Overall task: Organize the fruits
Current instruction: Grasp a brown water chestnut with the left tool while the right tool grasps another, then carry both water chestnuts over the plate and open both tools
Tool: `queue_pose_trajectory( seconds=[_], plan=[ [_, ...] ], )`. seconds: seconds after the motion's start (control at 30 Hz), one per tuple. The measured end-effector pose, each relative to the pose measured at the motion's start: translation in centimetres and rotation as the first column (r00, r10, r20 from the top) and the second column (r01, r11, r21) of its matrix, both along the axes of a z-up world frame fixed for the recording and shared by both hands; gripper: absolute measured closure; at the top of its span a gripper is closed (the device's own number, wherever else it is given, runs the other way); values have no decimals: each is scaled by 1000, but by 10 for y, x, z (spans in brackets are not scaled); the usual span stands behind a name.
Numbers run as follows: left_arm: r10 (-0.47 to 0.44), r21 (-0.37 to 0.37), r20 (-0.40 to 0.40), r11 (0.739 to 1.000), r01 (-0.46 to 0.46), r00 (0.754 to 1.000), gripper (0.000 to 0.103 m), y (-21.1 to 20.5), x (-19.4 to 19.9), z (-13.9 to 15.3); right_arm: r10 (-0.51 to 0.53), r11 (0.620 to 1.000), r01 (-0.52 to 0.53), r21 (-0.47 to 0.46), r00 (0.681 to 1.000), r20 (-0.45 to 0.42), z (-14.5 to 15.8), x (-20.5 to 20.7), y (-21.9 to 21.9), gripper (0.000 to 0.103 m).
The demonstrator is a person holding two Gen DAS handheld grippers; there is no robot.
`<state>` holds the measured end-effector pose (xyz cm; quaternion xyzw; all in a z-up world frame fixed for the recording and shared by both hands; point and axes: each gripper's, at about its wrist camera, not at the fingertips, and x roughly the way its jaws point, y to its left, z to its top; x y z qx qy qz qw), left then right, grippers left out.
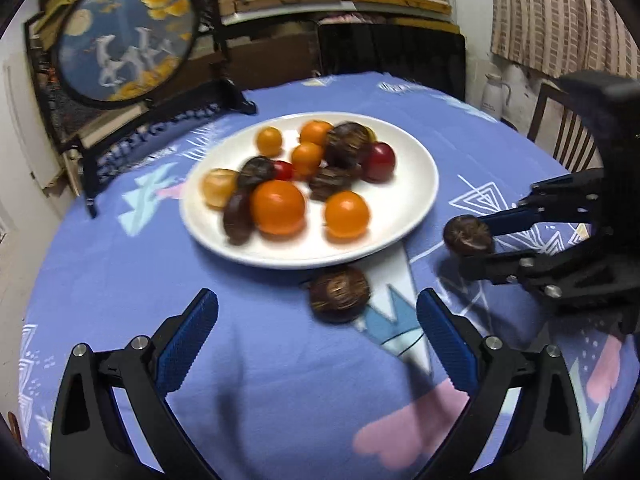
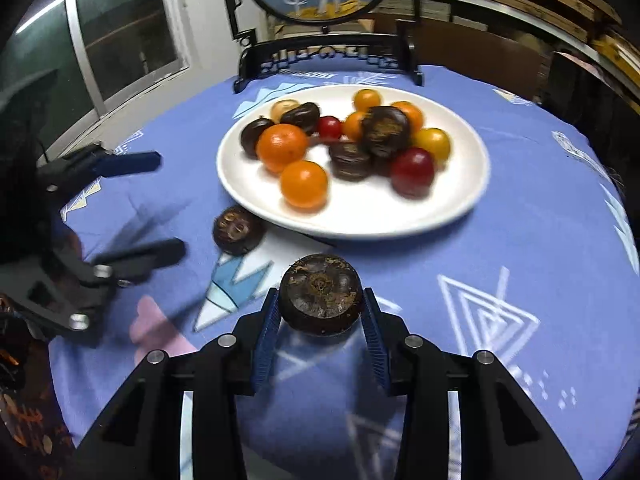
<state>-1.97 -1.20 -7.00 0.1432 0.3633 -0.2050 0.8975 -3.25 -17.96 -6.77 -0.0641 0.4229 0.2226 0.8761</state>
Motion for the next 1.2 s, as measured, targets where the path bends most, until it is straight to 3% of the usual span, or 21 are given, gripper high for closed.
queue_pose_trajectory(
  seconds=[0.23, 0.3, 0.33, 0.43, 0.87, 1.2],
  plan=[
    [31, 39, -102, 999, -28, 994, 7, -17, 28, -20, -10, 999, 10, 39, 1000, -10, -3, -6, -11, 62],
    [30, 23, -135, 999, -27, 990, 32, -16, 33, -22, -7, 999, 8, 44, 1000, -15, -5, -5, -10, 62],
    [25, 21, -168, 1000, -22, 985, 62, -16, 36, -25, -7, 999, 7, 45, 1000, -17, -6, -3, -9, 62],
    [30, 20, -195, 999, -26, 980, 62, -15, 35, -26, -14, 999, 14, 50, 1000, -20, -8, -6, -9, 62],
    [69, 65, -15, 996, -68, 998, 62, -9, 4, 21, 11, 998, -12, 66, 1000, 14, 2, -23, -4, 62],
    [66, 79, 39, 995, -69, 997, 62, -12, 15, 40, 15, 996, -18, 84, 999, 35, 13, -17, -2, 62]
  ],
)
